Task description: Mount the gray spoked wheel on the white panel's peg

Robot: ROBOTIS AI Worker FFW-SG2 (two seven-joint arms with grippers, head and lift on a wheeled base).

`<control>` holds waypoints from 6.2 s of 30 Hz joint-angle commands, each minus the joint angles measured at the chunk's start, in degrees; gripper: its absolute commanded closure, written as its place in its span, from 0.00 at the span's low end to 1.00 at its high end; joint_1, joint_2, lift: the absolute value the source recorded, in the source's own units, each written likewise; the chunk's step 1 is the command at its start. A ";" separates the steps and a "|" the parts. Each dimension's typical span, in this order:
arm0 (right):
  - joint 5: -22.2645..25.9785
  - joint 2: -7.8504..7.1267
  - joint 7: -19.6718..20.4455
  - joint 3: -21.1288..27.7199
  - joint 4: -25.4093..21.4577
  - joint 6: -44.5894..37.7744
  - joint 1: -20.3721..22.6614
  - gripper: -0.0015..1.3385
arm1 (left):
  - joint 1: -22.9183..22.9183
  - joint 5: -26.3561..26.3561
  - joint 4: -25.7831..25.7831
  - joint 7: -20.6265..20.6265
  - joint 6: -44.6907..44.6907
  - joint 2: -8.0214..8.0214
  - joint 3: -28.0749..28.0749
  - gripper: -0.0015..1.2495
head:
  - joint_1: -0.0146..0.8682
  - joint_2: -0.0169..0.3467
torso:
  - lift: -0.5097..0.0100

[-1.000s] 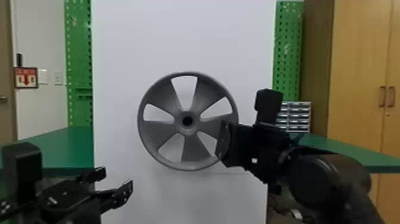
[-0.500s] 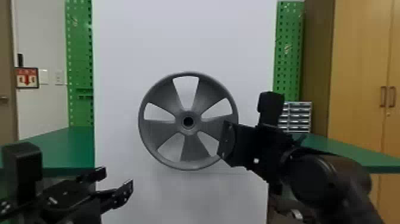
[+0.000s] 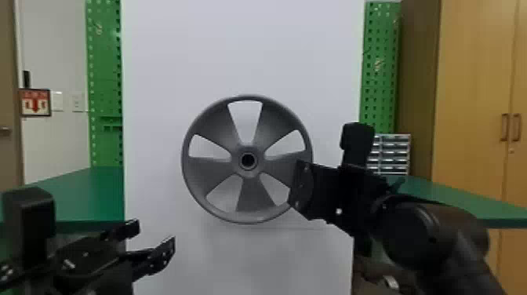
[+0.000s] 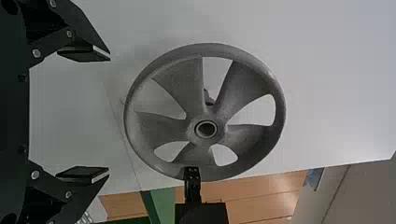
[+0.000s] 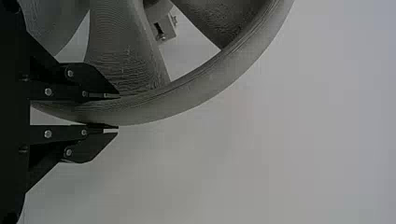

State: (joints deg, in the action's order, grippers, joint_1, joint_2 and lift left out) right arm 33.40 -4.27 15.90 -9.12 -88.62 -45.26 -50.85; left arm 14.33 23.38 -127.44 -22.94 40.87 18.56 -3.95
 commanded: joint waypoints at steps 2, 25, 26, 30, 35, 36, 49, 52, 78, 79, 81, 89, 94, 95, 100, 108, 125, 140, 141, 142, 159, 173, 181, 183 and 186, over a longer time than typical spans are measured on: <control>-0.52 0.05 -0.34 0.60 0.73 -0.18 -0.39 0.88 | 0.00 0.00 0.00 0.00 0.00 -0.01 0.00 0.31 | 0.11 0.03 | 0.05; -1.49 -0.04 -0.87 0.95 3.98 1.49 -1.27 0.88 | -0.09 0.09 0.00 0.00 0.00 -0.01 -0.09 0.31 | 0.11 0.03 | 0.05; -1.58 -0.04 -0.87 0.95 4.07 1.49 -1.35 0.88 | -0.09 0.09 0.00 0.00 0.00 -0.01 -0.09 0.31 | 0.11 0.03 | 0.05; -1.58 0.05 -0.87 0.86 4.07 2.02 -1.18 0.88 | -0.09 0.09 0.00 0.00 0.00 -0.01 -0.09 0.31 | 0.11 0.03 | 0.05; -1.67 0.40 -0.78 0.68 4.33 3.16 -1.09 0.88 | 0.00 0.09 0.00 0.00 0.00 -0.01 0.00 0.31 | 0.11 0.03 | 0.05; -1.67 0.40 -0.78 0.60 4.42 3.16 -1.09 0.88 | 0.00 0.09 0.00 0.00 0.00 0.07 -0.09 0.31 | 0.11 0.03 | 0.05; -1.67 0.40 -0.78 0.24 4.77 4.04 -1.09 0.86 | 0.00 0.09 0.00 0.00 0.00 0.07 -0.09 0.31 | 0.11 0.03 | 0.05; -1.76 0.31 -0.78 0.16 4.86 4.74 -0.91 0.77 | 0.00 0.09 0.00 0.00 0.00 0.16 0.00 0.31 | 0.11 0.03 | 0.05; -2.37 0.05 -2.01 -0.20 5.21 6.67 -0.56 0.02 | 0.00 0.00 0.00 0.00 0.00 0.16 0.00 0.32 | 0.11 0.03 | 0.05; -2.55 0.05 -2.19 -0.20 5.30 6.76 -0.56 0.01 | 0.00 0.00 0.00 0.00 0.00 0.16 0.00 0.32 | 0.11 0.03 | 0.05; -2.72 0.05 -2.80 -0.11 5.47 6.76 -0.65 0.00 | 0.00 0.00 0.00 0.00 0.00 0.16 0.00 0.32 | 0.11 0.03 | 0.05; -3.07 0.05 -4.12 0.07 6.00 6.85 -0.83 0.00 | 0.00 0.00 0.00 0.00 0.00 0.16 -0.09 0.32 | 0.11 0.03 | 0.05; -3.25 0.05 -5.27 0.24 6.27 7.29 -0.83 0.00 | 0.00 0.09 0.00 0.00 0.00 0.16 -0.09 0.32 | 0.11 0.03 | 0.05; -3.25 0.05 -5.53 0.16 6.44 7.29 -0.83 0.00 | -0.09 0.00 0.00 0.00 0.00 0.16 -0.09 0.32 | 0.11 0.03 | 0.05; -3.25 0.05 -5.79 0.24 6.44 7.47 -0.83 0.00 | -0.09 0.09 0.00 0.00 0.00 0.16 -0.09 0.32 | 0.11 0.03 | 0.05; -2.72 0.05 -6.23 -0.37 5.30 8.34 0.05 0.00 | -0.18 0.09 0.00 0.00 0.00 0.16 -0.27 0.32 | 0.11 0.03 | 0.05; -2.72 0.22 -4.65 -1.86 -7.80 8.08 9.72 0.00 | -0.62 0.79 -0.09 0.00 0.00 0.07 -1.14 0.32 | 0.11 0.03 | 0.05; -5.01 -0.48 -7.37 -3.53 -10.26 14.50 21.41 0.00 | -1.06 0.79 -0.62 0.00 -0.09 -0.28 -2.02 0.32 | 0.11 0.03 | 0.05; -4.83 -0.66 -7.55 -3.80 -10.26 14.94 22.11 0.00 | -1.14 0.79 -0.62 0.00 -0.09 -0.37 -2.11 0.32 | 0.11 0.03 | 0.05; -4.74 -0.83 -7.90 -3.97 -10.26 15.20 22.73 0.00 | -1.14 0.79 -0.62 0.00 -0.09 -0.37 -2.11 0.32 | 0.11 0.03 | 0.05; -9.75 -2.76 -13.97 -4.77 -7.88 24.17 34.51 0.00 | -1.67 0.79 -1.14 -0.09 -0.09 -1.24 -3.25 0.32 | 0.11 0.03 | 0.05; -16.34 -2.06 -23.55 -2.39 2.93 39.99 40.92 0.00 | -2.02 0.62 -1.23 -0.09 -0.26 -1.77 -3.69 0.32 | 0.11 0.03 | 0.05; -20.30 -1.36 -25.22 -0.55 8.90 46.58 42.85 0.00 | -2.20 0.53 -1.23 -0.44 -0.26 -1.95 -3.87 0.32 | 0.11 0.03 | 0.05; -20.83 -1.01 -26.18 0.33 10.75 47.90 43.21 0.00 | -2.29 0.53 -1.23 -0.36 -0.35 -2.04 -3.96 0.32 | 0.11 0.03 | 0.05; -21.18 -0.83 -27.68 1.12 13.65 49.57 43.47 0.00 | -2.38 0.53 -1.23 -0.44 -0.35 -2.12 -3.96 0.32 | 0.11 0.03 | 0.05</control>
State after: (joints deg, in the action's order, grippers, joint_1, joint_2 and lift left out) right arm 12.78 -5.42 -10.67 -9.16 -78.45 2.16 -7.82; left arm 12.04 23.90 -128.67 -23.37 40.56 16.55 -7.85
